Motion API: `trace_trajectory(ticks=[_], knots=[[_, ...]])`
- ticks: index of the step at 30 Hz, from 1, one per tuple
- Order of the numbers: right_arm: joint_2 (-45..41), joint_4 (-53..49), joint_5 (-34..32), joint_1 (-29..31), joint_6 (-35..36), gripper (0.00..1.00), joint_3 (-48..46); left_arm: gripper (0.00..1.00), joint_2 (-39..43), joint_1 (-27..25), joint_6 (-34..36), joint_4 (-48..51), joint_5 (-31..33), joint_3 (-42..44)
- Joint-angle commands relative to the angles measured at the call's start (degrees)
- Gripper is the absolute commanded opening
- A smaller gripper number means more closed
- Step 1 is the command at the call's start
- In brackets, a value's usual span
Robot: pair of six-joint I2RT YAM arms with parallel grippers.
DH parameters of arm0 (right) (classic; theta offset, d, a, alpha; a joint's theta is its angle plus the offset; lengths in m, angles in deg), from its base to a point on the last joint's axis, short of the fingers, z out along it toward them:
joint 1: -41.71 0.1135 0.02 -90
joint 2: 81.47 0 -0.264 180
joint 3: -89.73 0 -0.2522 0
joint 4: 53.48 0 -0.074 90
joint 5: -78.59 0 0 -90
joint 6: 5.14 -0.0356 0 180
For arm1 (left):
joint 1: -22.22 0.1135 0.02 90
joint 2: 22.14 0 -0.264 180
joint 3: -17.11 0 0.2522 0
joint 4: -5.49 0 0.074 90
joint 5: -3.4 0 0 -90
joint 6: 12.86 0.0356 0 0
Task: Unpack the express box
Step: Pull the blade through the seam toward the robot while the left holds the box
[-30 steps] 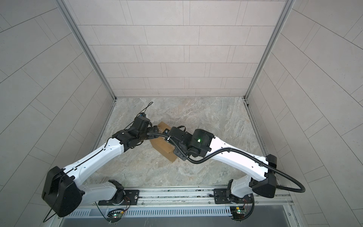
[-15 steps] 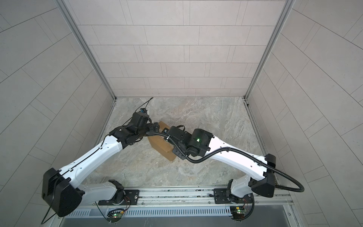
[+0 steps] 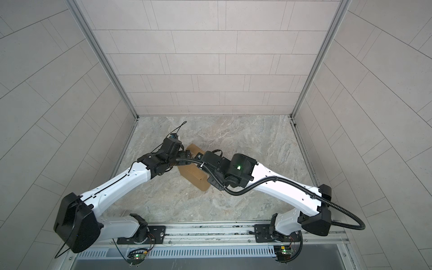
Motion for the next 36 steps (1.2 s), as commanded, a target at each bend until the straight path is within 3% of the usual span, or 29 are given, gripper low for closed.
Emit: trace_trajectory(ticks=[1, 12, 27, 36], knots=[[-1.7, -5.2, 0.0, 0.1, -0.1, 0.0, -1.1, 0.91, -0.5, 0.0, 0.9, 2.1, 1.3, 2.0], [2.9, 2.9, 1.1, 0.1, 0.7, 0.0, -1.3, 0.91, 0.7, 0.0, 0.6, 0.7, 0.1, 2.9], [-3.2, -7.1, -2.4, 0.2, -0.6, 0.0, -3.2, 0.91, 0.8, 1.3, -0.4, -0.7, 1.4, 6.1], [-0.5, -0.6, 0.4, 0.1, 0.4, 0.0, -3.4, 0.91, 1.0, 1.3, -1.1, -1.4, 0.6, 6.0]])
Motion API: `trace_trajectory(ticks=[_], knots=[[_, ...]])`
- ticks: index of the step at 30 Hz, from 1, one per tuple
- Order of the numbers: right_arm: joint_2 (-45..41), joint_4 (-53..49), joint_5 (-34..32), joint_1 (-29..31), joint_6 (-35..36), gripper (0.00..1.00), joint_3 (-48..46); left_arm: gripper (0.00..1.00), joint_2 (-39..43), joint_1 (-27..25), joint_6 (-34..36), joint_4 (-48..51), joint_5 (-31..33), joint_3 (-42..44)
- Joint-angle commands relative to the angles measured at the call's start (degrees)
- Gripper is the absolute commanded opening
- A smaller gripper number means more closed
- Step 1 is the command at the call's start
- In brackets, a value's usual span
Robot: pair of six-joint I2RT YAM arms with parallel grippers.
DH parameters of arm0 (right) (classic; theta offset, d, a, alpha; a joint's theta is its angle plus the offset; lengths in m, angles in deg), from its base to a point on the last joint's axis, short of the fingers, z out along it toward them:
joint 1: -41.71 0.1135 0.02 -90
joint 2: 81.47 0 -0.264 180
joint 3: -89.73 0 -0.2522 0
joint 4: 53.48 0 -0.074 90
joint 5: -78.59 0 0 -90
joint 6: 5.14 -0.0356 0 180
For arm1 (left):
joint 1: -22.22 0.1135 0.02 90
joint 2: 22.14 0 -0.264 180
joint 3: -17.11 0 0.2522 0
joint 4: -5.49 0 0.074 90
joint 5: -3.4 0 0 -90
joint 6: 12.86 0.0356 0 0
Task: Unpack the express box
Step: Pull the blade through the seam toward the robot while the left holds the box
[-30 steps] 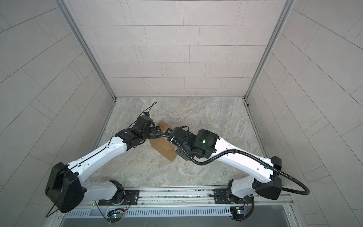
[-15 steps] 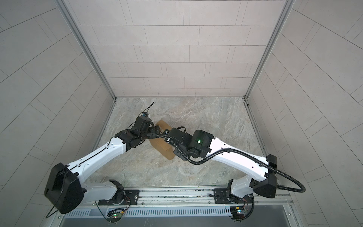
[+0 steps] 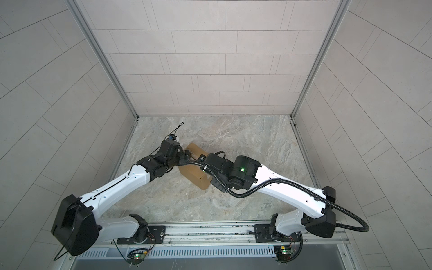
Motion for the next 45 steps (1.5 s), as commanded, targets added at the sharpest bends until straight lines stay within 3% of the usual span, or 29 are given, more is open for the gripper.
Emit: trace_trajectory(ticks=[1, 9, 21, 36, 45], knots=[[1.9, 0.2, 0.9, -0.1, 0.5, 0.0, -0.6, 0.91, -0.5, 0.6, 0.3, 4.2, 0.5, 1.9], [4.6, 2.6, 0.5, -0.1, 0.2, 0.0, -0.3, 0.91, -0.1, 0.6, -0.1, 3.8, -0.4, 1.7], [-3.0, -5.9, -2.4, -0.1, -0.6, 0.0, -3.4, 0.9, -0.4, 1.3, 0.2, 4.6, 1.2, 2.9], [3.7, 6.4, 1.8, -0.1, 0.6, 0.0, -2.2, 0.91, 0.0, 1.3, -0.6, 2.7, -1.8, 2.3], [1.3, 3.1, -0.9, -0.5, -0.2, 0.0, -3.6, 0.9, -1.1, 1.3, -0.6, 3.4, -0.1, 2.7]])
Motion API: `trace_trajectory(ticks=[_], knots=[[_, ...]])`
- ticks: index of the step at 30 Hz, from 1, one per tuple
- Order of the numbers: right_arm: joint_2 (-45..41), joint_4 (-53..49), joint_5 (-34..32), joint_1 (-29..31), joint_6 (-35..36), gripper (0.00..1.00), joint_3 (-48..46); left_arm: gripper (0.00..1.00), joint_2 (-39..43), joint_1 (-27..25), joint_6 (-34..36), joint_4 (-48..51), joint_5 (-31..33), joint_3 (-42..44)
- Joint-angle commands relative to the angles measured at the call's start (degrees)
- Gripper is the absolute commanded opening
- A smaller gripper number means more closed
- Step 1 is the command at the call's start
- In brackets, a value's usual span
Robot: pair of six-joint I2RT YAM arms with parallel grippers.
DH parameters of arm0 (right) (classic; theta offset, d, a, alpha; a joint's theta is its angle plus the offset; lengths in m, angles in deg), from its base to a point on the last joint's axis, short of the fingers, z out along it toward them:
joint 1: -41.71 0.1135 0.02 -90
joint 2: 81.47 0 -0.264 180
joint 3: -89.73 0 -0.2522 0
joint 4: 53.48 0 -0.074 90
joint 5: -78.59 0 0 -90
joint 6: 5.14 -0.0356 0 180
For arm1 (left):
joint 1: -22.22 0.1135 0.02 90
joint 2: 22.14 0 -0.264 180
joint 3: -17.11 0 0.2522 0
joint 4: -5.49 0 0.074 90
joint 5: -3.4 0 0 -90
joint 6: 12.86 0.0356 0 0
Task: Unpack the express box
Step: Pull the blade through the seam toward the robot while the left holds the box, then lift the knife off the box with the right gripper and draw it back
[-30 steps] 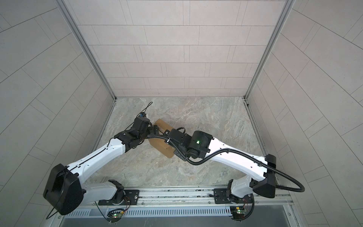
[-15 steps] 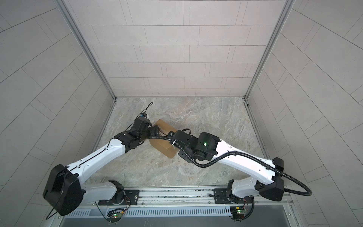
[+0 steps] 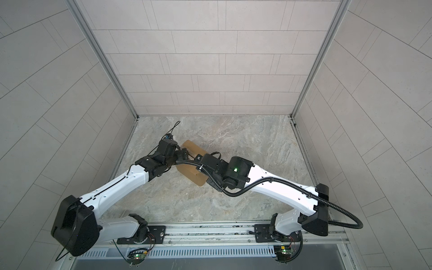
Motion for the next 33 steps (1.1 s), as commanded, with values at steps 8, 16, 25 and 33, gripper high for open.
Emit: trace_trajectory(ticks=[8, 16, 25, 33], knots=[[-5.4, -7.6, 0.7, -0.5, -1.1, 0.0, -4.4, 0.9, -1.8, 3.8, -0.3, 4.3, -1.0, 2.6], [-8.6, -9.4, 1.2, -0.5, -1.7, 0.0, -6.6, 0.9, -2.8, 3.8, -0.2, 4.7, -1.1, 1.1], [-12.5, -8.1, -1.4, -0.8, -5.7, 0.0, -4.9, 0.9, -1.3, 3.8, 0.6, 4.8, -2.3, -0.8], [-12.0, -3.3, -5.8, -1.4, -12.9, 0.0, -7.0, 0.93, 2.2, 6.6, 4.4, 6.9, -3.7, -7.2]])
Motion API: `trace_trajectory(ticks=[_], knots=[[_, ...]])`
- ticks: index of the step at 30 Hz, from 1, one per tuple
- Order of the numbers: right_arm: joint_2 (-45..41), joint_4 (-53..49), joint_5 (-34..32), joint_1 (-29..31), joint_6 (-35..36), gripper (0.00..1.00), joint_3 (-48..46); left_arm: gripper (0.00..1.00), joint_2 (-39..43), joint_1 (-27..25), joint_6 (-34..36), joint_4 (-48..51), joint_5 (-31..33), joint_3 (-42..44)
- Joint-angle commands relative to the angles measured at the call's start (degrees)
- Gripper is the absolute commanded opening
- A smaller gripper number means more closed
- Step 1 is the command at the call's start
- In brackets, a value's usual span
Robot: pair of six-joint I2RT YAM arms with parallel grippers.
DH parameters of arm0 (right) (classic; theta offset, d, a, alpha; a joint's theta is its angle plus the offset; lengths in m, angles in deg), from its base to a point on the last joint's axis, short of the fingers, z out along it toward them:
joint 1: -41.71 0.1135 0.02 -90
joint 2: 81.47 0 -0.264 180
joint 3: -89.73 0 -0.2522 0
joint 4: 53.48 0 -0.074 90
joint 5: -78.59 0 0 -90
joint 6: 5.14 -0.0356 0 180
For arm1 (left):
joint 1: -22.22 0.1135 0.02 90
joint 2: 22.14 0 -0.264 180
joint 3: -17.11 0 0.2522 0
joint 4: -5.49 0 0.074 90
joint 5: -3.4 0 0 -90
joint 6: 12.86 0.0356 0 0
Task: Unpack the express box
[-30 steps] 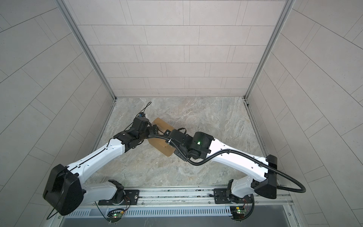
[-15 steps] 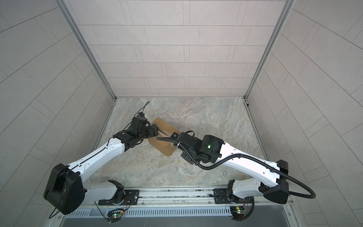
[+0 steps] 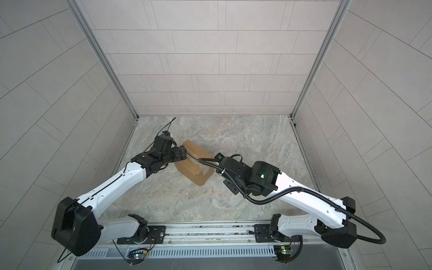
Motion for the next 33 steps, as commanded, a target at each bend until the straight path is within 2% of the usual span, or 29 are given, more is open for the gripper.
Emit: trace_trajectory(ticks=[1, 5, 8, 21, 29, 33], knots=[[0.9, 3.4, -3.0, -0.1, -5.8, 0.0, -1.3, 0.93, 1.8, 2.6, 3.6, 2.9, -0.2, -3.4], [1.1, 5.9, -1.5, 0.0, -8.6, 0.0, -2.8, 0.95, 1.2, 7.7, 4.9, 1.5, -5.1, -3.0], [0.4, 7.2, 0.3, -0.1, -9.4, 0.0, -4.2, 0.95, -0.4, 9.6, 5.9, -0.3, -8.4, -2.7], [4.0, 13.9, 3.3, -0.8, -7.8, 0.0, -4.5, 0.93, -1.9, 10.1, 5.1, -6.5, -21.7, 2.5], [6.4, 19.8, 3.5, -7.2, -3.7, 0.0, -4.0, 0.93, 3.7, 10.1, 1.7, -9.7, -27.3, 8.8], [8.7, 24.8, 6.7, -12.5, -0.8, 0.0, -3.3, 0.94, 8.5, 9.9, -3.0, -13.6, -30.0, 13.1]])
